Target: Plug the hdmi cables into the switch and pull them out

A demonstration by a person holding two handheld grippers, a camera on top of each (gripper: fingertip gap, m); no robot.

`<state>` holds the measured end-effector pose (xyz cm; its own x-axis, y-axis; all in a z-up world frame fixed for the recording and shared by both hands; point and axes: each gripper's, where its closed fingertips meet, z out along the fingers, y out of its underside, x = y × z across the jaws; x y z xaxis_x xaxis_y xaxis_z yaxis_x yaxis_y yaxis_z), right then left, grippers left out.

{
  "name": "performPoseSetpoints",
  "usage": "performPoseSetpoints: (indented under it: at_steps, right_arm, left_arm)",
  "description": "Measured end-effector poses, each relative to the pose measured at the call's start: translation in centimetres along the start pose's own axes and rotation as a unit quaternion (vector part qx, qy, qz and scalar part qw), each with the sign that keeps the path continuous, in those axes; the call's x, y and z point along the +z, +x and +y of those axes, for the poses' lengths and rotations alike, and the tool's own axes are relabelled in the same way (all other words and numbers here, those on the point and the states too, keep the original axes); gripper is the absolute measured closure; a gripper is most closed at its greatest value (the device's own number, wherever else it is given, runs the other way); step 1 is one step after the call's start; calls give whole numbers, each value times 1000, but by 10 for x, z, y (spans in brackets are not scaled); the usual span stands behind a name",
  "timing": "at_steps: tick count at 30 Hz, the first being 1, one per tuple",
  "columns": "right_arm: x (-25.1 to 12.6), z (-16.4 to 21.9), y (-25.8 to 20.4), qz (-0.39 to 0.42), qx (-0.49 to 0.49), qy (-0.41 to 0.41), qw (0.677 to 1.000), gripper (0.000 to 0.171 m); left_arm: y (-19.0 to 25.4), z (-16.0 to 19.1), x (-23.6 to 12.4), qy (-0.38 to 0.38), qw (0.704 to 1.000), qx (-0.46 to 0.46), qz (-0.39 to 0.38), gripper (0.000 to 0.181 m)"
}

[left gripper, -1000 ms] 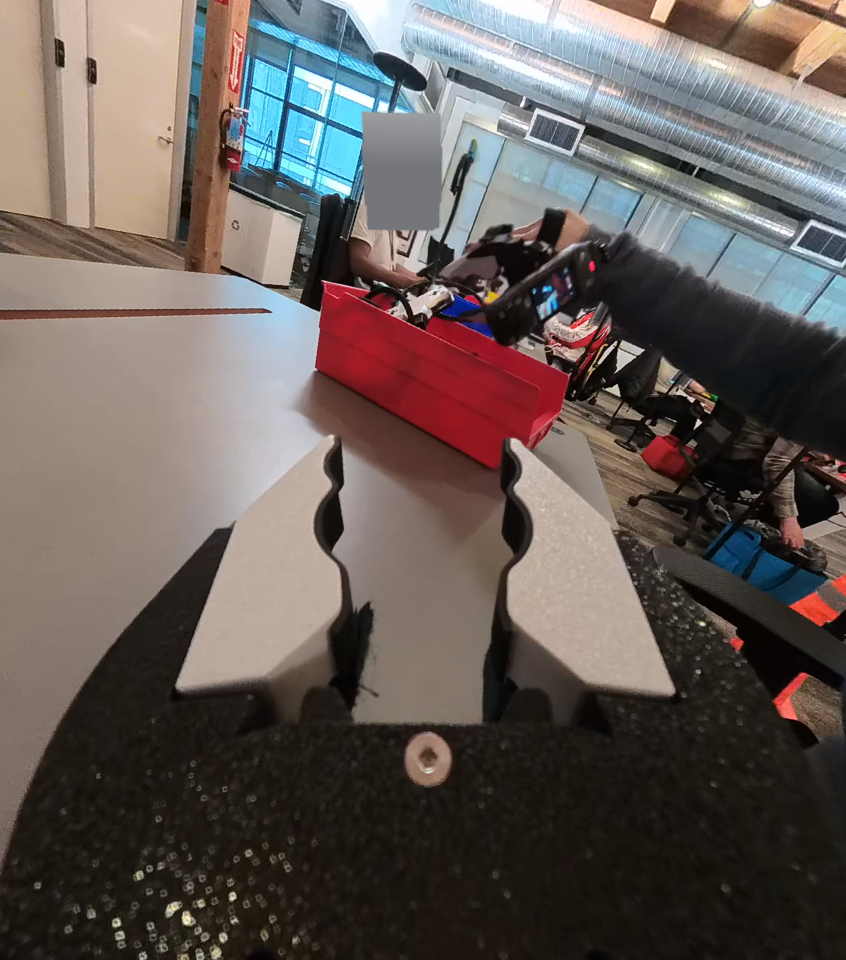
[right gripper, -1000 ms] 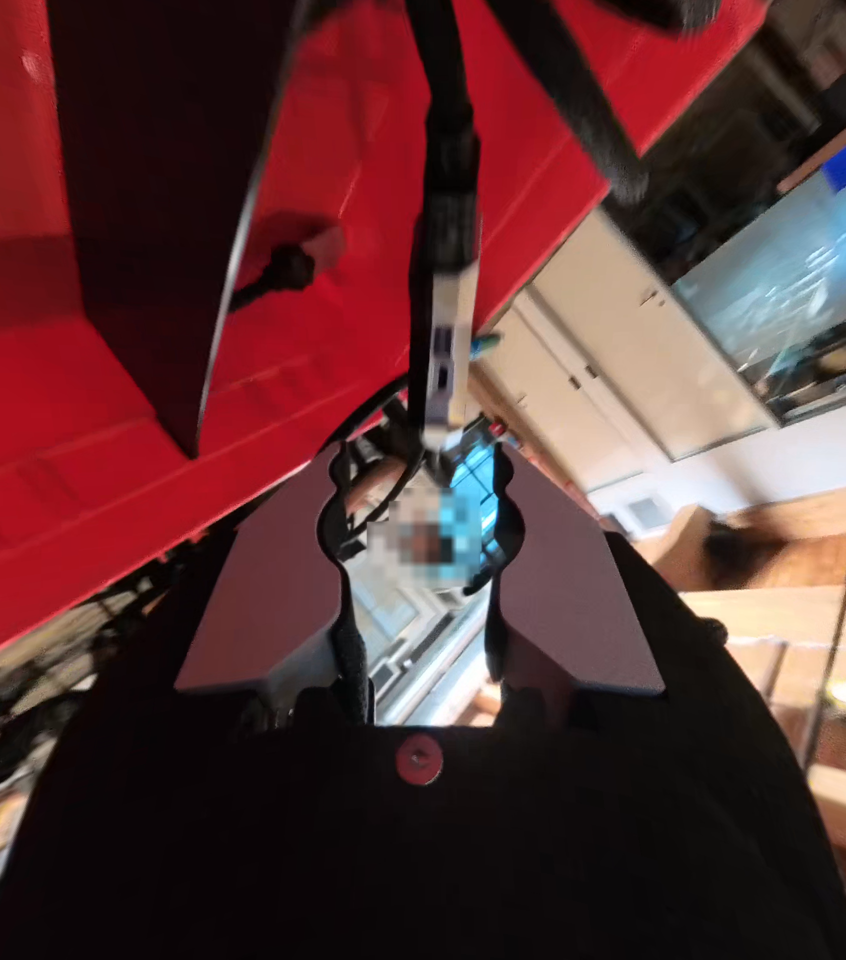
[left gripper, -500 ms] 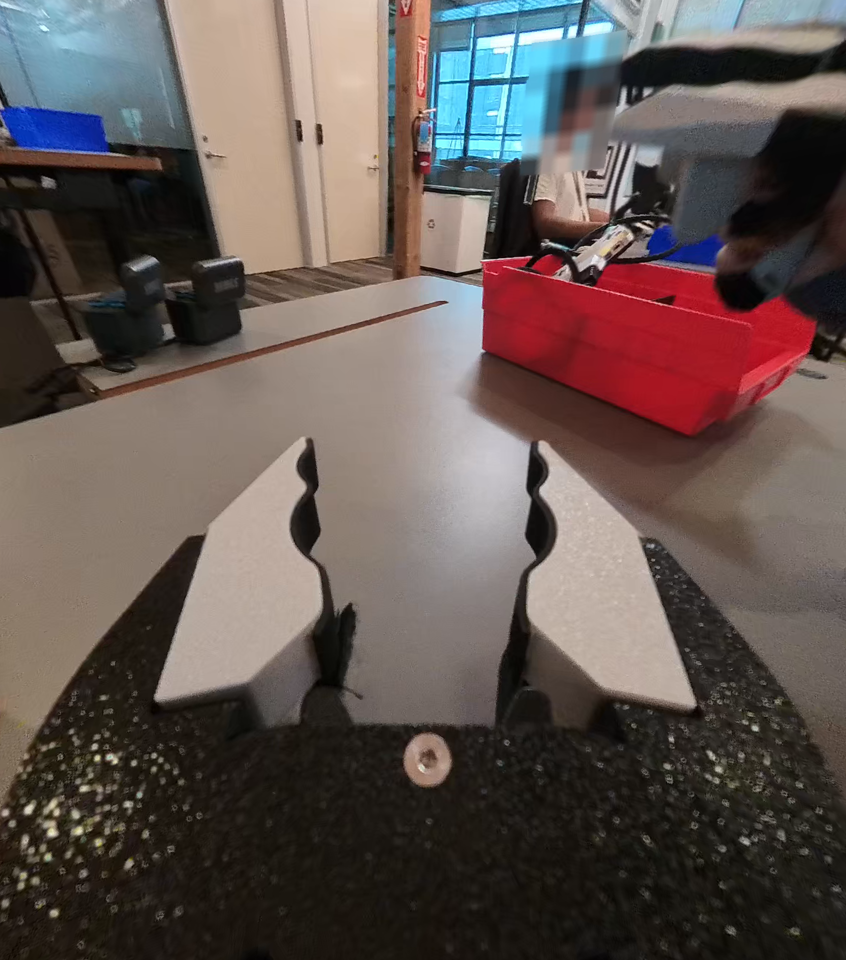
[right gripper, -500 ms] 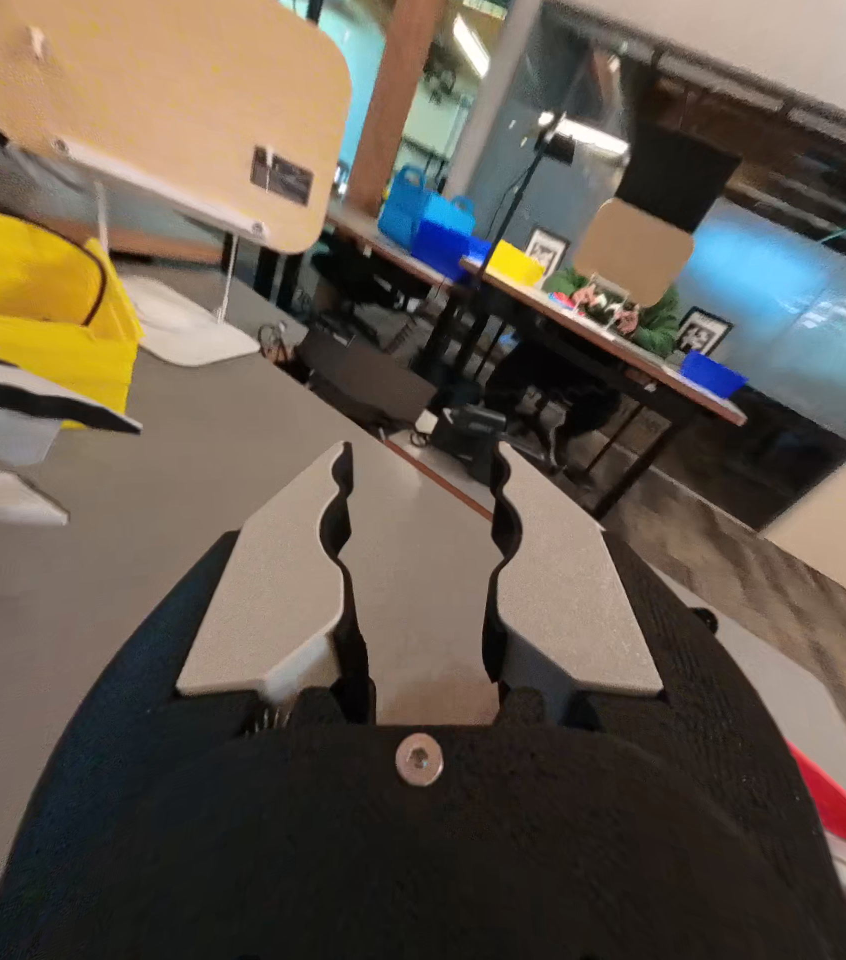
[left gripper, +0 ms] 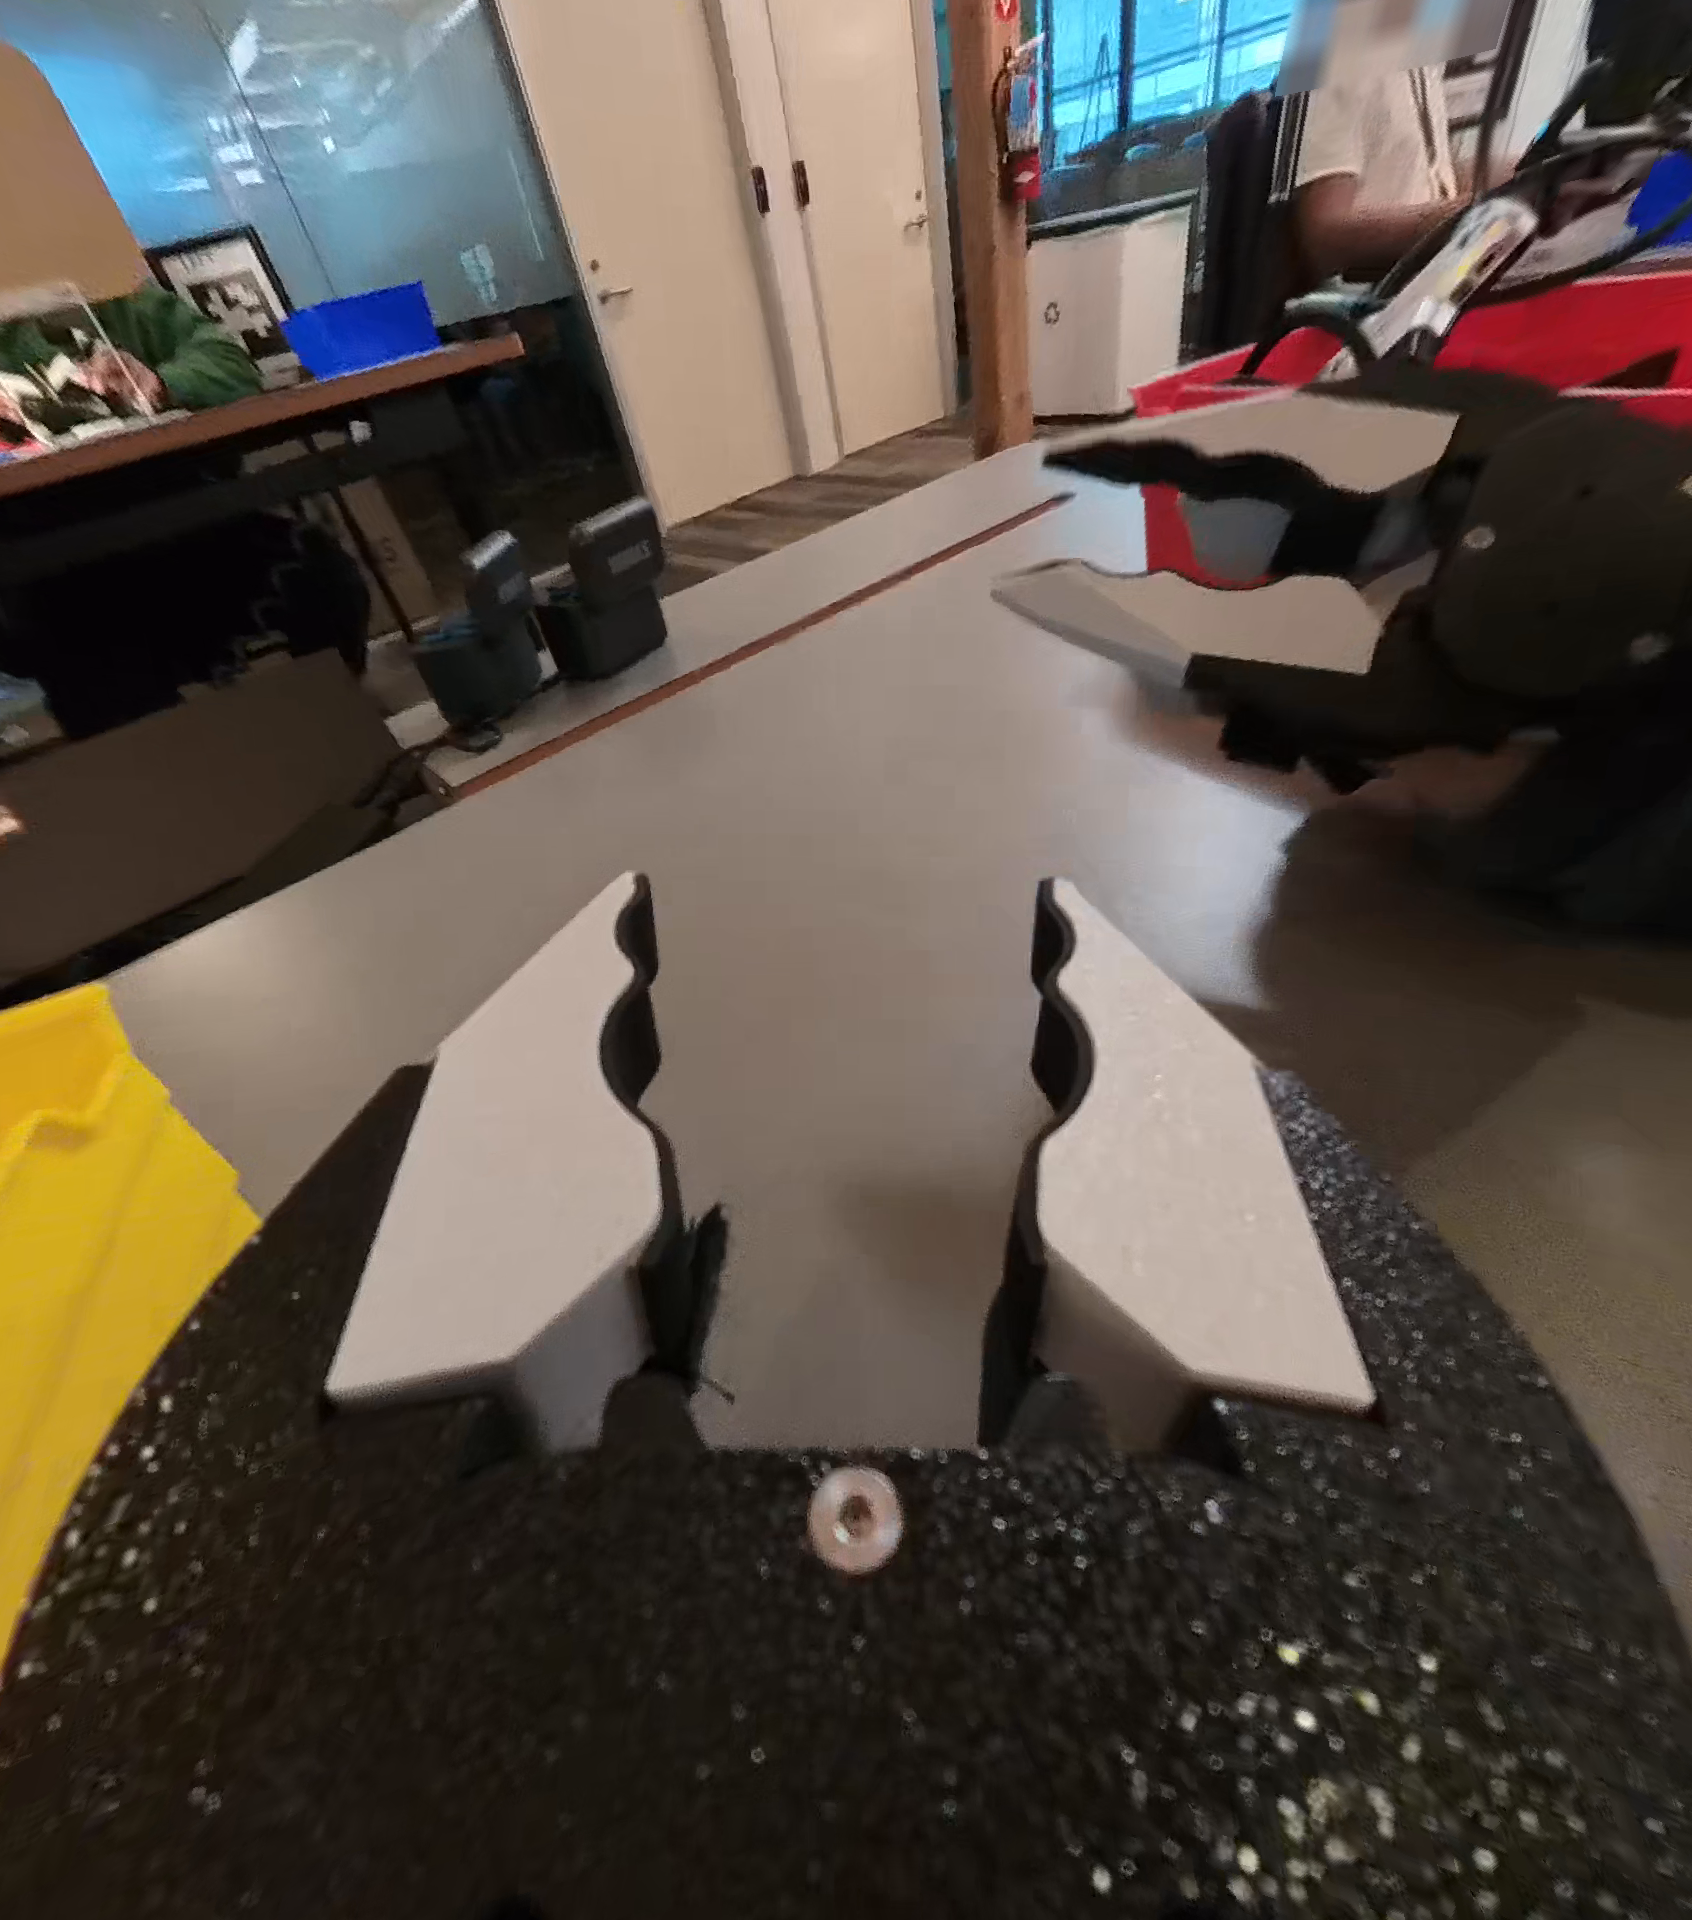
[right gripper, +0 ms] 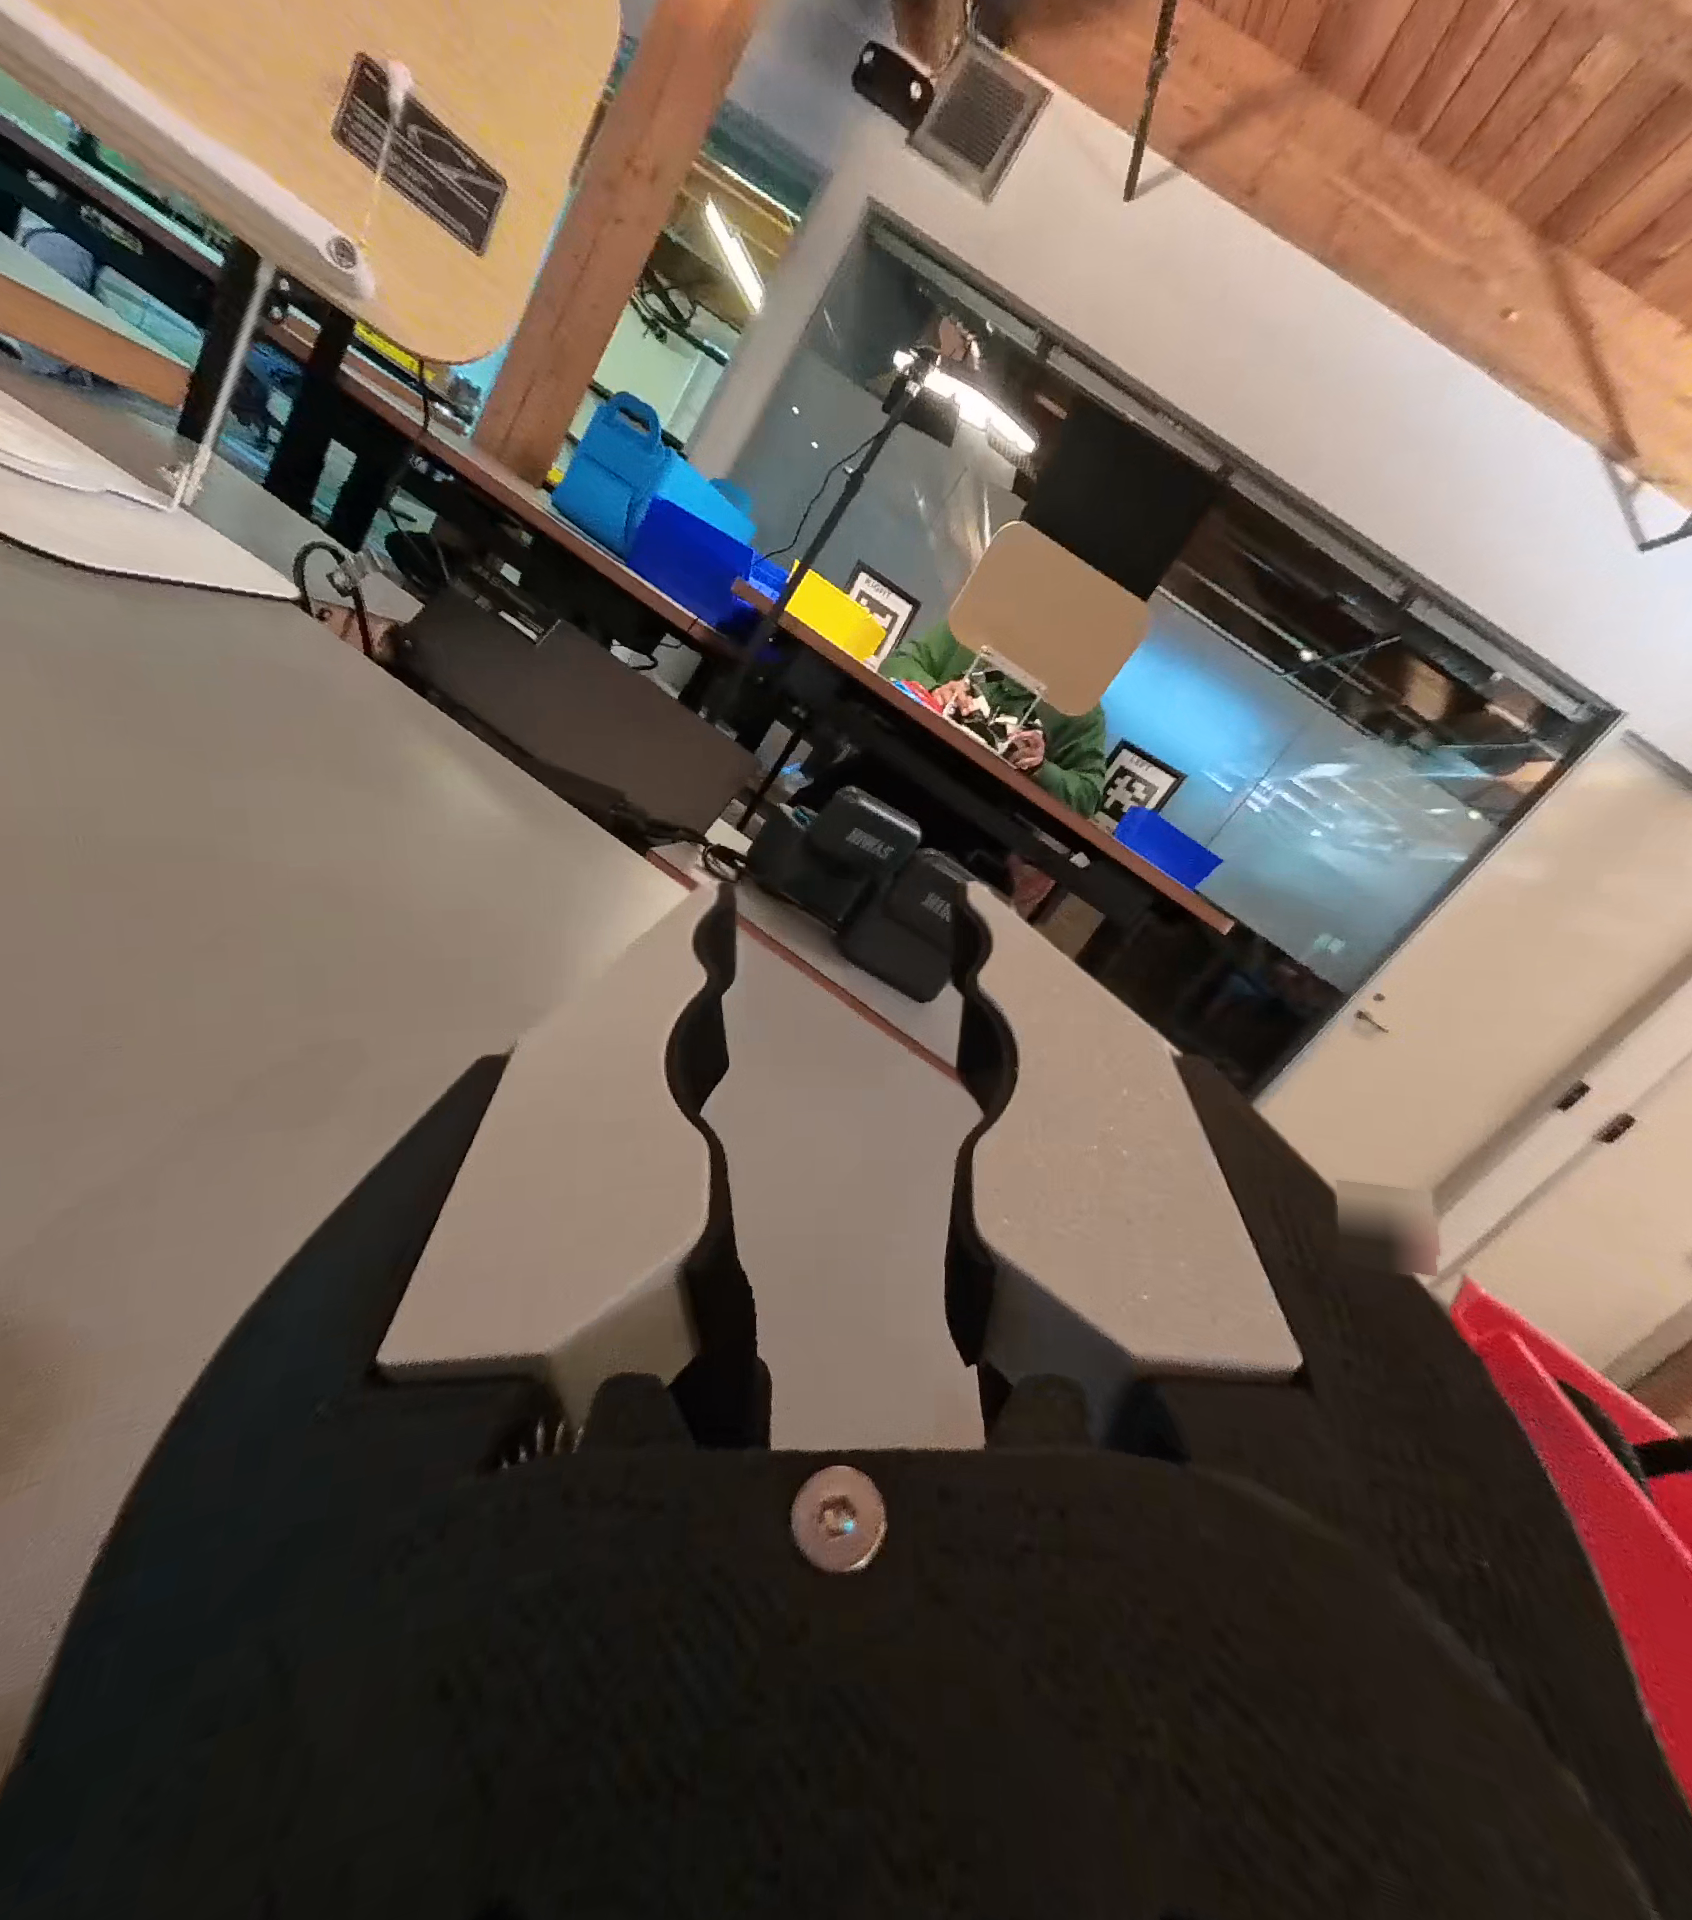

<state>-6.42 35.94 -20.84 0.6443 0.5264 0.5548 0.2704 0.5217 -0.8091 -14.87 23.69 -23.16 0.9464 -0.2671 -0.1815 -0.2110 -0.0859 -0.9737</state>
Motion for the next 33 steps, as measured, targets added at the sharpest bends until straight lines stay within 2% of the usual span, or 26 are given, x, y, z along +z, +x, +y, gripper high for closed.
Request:
performPoseSetpoints:
  at_steps: [3, 5, 8, 10, 12, 14, 16, 19, 21, 26, 29, 31, 33]
  right_arm:
    - [1, 9, 6, 1, 35, -15, 999, 132]
    - [1, 13, 9, -5, 61, -18, 998, 132]
    - [0, 14, 15, 5, 70, -18, 997, 135]
    - [1, 12, 12, 1, 61, -12, 998, 136]
    - [2, 8, 9, -5, 53, -5, 999, 137]
    - [3, 4, 6, -9, 44, 7, 999, 138]
    - [3, 1, 4, -15, 42, 15, 999, 138]
    - [2, 1, 4, -20, 53, 17, 998, 138]
    - [2, 2, 5, -22, 59, 17, 998, 139]
    - [2, 2, 2, -31, 60, 17, 998, 139]
    - [3, 1, -2, -37, 52, 18, 998, 139]
    - [3, 0, -4, -41, 49, 18, 998, 139]
    - [2, 0, -5, -44, 49, 19, 998, 140]
  left_arm:
    - [0, -26, -12, 30, 999, 15, -9, 110]
    - [-10, -50, -30, 34, 999, 18, -36, 102]
    - [-58, -85, -73, 21, 993, 31, -114, 101]
    - [-105, -93, -94, -17, 987, 19, -161, 102]
    - [-151, -78, -100, -97, 978, -30, -184, 96]
    - [-178, -50, -93, -169, 967, -109, -156, 86]
    - [-187, -16, -84, -243, 950, -167, -101, 93]
    - [-192, 40, -77, -354, 906, -225, -48, 96]
    - [-197, 63, -72, -383, 889, -250, -28, 100]
    - [-206, 104, -69, -438, 852, -285, -11, 96]
    - [-200, 109, -61, -427, 849, -309, 31, 105]
    - [-190, 110, -61, -434, 834, -334, 69, 113]
    - [-189, 110, -63, -437, 832, -335, 71, 123]
